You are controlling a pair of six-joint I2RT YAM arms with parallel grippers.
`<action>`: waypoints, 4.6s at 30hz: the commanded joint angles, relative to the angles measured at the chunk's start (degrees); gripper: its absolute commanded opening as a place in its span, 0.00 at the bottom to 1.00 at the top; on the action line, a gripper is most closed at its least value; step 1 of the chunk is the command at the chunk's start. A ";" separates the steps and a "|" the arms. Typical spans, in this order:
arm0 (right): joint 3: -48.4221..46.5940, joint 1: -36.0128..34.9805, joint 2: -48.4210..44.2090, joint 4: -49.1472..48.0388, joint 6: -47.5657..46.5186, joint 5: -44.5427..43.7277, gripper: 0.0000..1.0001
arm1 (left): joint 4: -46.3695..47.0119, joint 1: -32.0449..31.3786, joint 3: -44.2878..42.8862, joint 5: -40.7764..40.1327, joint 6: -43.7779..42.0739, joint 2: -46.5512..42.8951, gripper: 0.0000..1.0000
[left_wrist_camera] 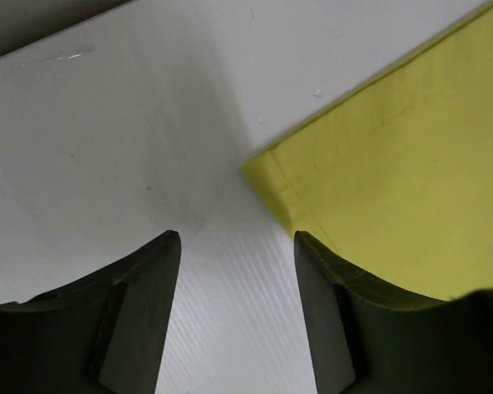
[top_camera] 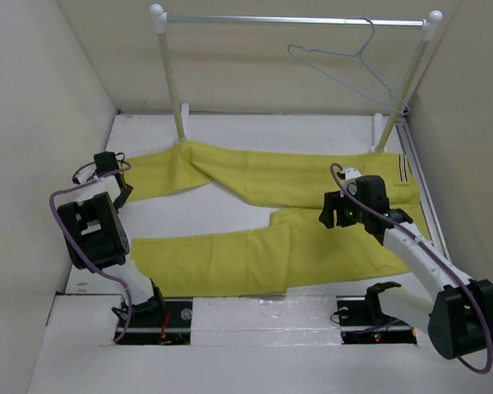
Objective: Place the trousers on the hanger
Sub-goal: Flatten out the trousers at the center of the board.
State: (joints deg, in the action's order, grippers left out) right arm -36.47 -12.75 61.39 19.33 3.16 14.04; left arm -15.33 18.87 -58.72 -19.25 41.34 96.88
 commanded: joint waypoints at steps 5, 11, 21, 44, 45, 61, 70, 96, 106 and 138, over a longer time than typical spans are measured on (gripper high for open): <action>-4.40 -7.27 -3.02 2.11 1.41 0.64 0.70 | 0.30 0.37 -4.73 -5.71 -3.80 8.14 0.48; -6.24 -13.96 -4.43 2.99 5.54 -2.52 0.70 | 1.89 0.90 -7.81 -4.93 -6.10 11.92 0.05; -9.67 -18.36 1.01 1.06 5.72 -3.15 0.70 | -0.31 1.43 -12.82 -11.77 -6.19 10.70 0.00; -16.00 -25.21 11.39 0.27 0.62 0.98 0.71 | 2.59 -1.12 -7.02 -1.76 -0.64 10.25 0.61; -15.83 -26.09 11.13 0.09 1.14 1.16 0.70 | 2.68 -1.12 -7.98 -2.37 -1.17 11.39 0.60; -19.25 -27.50 11.47 2.90 -0.34 0.55 0.70 | 1.18 -1.12 -15.98 -9.06 -10.84 13.08 0.00; -19.78 -24.96 15.17 1.58 -2.36 3.01 0.71 | -3.82 -1.12 -22.93 -12.30 -9.96 6.83 0.00; -23.02 -29.84 18.93 2.82 -9.48 7.14 0.09 | -6.47 0.55 -16.61 -10.48 -8.30 3.25 0.55; -41.65 -45.15 47.76 -1.67 -9.22 5.30 0.69 | -1.64 -5.25 -8.71 -0.11 -6.80 -18.90 0.56; -80.07 -42.19 76.70 -4.74 4.14 2.47 0.00 | -7.61 -6.92 9.31 6.49 -3.46 -38.61 0.53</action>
State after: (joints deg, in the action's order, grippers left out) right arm -114.87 -58.67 140.88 15.92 5.10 15.57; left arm -19.44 11.99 -53.15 -11.90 36.42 59.22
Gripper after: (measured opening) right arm 0.009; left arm 0.524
